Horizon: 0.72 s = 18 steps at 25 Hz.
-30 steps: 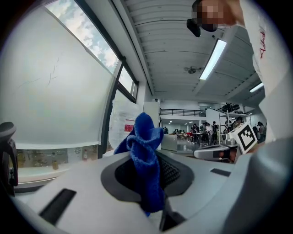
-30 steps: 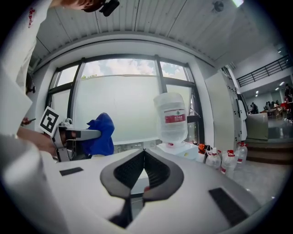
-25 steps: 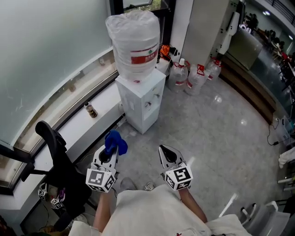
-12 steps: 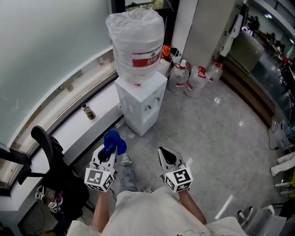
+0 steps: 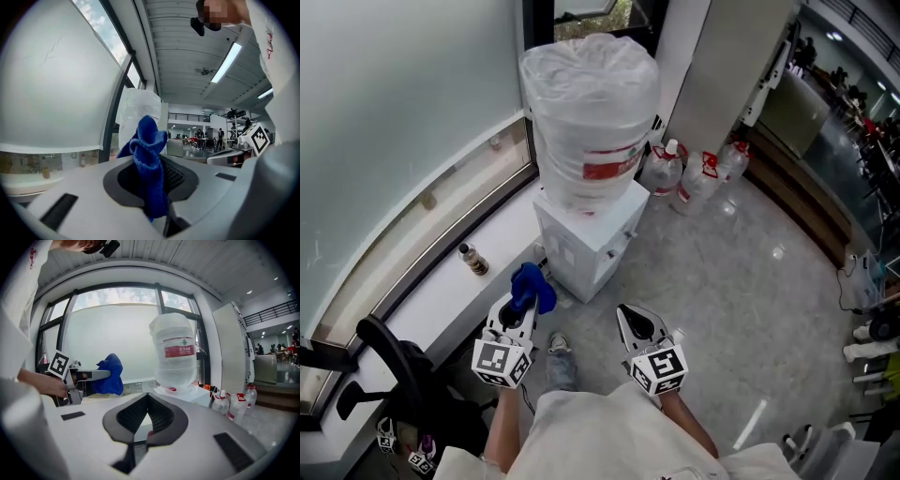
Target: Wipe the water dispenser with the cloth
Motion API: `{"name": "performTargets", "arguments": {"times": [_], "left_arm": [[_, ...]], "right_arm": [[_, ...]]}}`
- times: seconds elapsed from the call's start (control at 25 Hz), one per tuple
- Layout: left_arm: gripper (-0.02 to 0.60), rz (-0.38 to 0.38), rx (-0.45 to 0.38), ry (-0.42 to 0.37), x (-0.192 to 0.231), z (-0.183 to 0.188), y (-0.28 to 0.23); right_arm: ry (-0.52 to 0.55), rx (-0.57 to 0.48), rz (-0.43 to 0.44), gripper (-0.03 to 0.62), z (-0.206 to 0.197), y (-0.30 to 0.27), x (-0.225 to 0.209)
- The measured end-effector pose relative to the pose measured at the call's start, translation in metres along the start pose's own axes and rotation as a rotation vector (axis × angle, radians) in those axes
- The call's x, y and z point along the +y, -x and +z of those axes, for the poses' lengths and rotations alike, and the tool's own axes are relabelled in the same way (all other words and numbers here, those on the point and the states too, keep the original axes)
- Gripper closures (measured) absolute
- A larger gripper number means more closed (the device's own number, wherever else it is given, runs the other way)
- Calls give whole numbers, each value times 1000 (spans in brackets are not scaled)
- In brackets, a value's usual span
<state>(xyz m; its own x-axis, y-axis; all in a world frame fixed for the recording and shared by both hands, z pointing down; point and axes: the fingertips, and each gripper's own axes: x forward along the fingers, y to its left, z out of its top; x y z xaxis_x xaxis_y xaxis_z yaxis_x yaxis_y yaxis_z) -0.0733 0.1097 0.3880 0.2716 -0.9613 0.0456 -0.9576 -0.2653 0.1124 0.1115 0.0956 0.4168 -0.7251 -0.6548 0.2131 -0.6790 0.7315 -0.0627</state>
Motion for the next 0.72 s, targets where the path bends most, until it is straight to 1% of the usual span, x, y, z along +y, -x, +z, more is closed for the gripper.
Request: {"name": "performTargets", "arguments": {"times": [0.2,0.4,0.56,0.72], "left_arm": [[503,-26,5,-2,49,15,-41],[503,-24,-5,-5,97,25,-71],[503,-19,-11,-8,125,24,-86],[503,-9,11,-4,136,15,-101]], "right_arm": [[4,25,2,579,24,-62,-3],[24,48,14,579,40,-115,-2],[32,61,21,579,42,-143,-4],[17,89,30,579,34,-154,-12]]}}
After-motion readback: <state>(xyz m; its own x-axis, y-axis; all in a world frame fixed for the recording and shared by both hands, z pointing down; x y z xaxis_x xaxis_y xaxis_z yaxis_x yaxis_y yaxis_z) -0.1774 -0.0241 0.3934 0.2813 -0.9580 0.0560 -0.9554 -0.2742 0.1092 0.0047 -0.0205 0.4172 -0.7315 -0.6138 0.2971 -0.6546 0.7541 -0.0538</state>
